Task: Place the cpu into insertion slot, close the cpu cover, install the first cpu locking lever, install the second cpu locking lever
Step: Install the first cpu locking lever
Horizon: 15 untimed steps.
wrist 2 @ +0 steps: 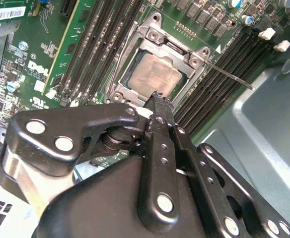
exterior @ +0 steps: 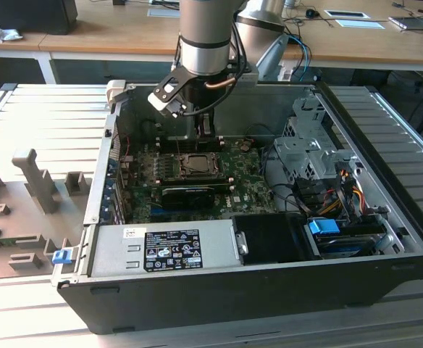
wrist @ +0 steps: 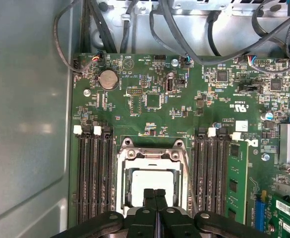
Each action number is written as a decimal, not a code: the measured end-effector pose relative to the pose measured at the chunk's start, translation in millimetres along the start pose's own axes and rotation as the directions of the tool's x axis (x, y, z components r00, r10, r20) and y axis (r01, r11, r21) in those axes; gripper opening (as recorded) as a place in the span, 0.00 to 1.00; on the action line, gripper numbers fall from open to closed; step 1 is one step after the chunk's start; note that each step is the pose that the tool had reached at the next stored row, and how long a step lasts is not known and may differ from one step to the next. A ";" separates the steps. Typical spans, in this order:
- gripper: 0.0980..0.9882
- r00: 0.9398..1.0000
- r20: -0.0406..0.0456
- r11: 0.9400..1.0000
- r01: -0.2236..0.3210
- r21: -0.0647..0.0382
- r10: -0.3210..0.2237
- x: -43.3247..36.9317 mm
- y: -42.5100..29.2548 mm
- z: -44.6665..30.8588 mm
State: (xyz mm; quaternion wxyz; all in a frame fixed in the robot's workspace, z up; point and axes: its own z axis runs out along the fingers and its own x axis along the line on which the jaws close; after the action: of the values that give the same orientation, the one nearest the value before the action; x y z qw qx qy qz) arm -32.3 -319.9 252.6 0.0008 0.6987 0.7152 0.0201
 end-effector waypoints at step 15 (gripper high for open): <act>0.01 0.999 -0.002 0.999 0.049 0.001 -0.049 1.0 1.0 -33.7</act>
State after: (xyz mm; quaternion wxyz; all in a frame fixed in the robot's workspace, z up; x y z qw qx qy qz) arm -32.2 -319.8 286.3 0.0003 0.6808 0.7322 0.0202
